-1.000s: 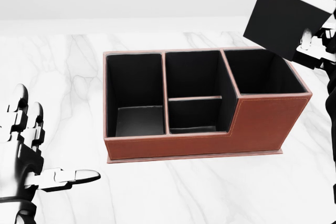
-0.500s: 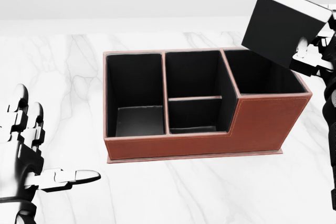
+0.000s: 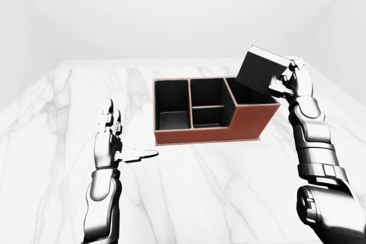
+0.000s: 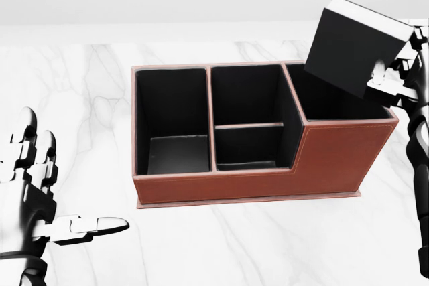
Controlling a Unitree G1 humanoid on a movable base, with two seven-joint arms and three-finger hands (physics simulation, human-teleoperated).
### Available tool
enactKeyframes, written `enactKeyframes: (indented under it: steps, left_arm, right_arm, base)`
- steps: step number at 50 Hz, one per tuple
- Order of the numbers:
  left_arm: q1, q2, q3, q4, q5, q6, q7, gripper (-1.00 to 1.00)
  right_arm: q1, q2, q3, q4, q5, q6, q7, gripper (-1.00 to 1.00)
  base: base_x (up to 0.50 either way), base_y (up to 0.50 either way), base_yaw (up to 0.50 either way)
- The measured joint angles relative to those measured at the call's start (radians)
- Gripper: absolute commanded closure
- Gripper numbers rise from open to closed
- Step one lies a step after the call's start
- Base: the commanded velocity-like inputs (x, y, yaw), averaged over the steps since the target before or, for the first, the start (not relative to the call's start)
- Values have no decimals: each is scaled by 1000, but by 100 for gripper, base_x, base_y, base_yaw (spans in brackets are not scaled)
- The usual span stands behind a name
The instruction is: Pick up the book and place it in the right compartment of the caddy.
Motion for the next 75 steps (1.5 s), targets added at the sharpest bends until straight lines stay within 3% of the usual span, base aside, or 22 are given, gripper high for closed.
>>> enactKeyframes:
  steps: [75]
  left_arm:
    - [3,0,0,-1,0,-2,-4,-100]
  right_arm:
    - [-6,18,22,143,-31,0,0,100]
  base:
    - [0,0,0]
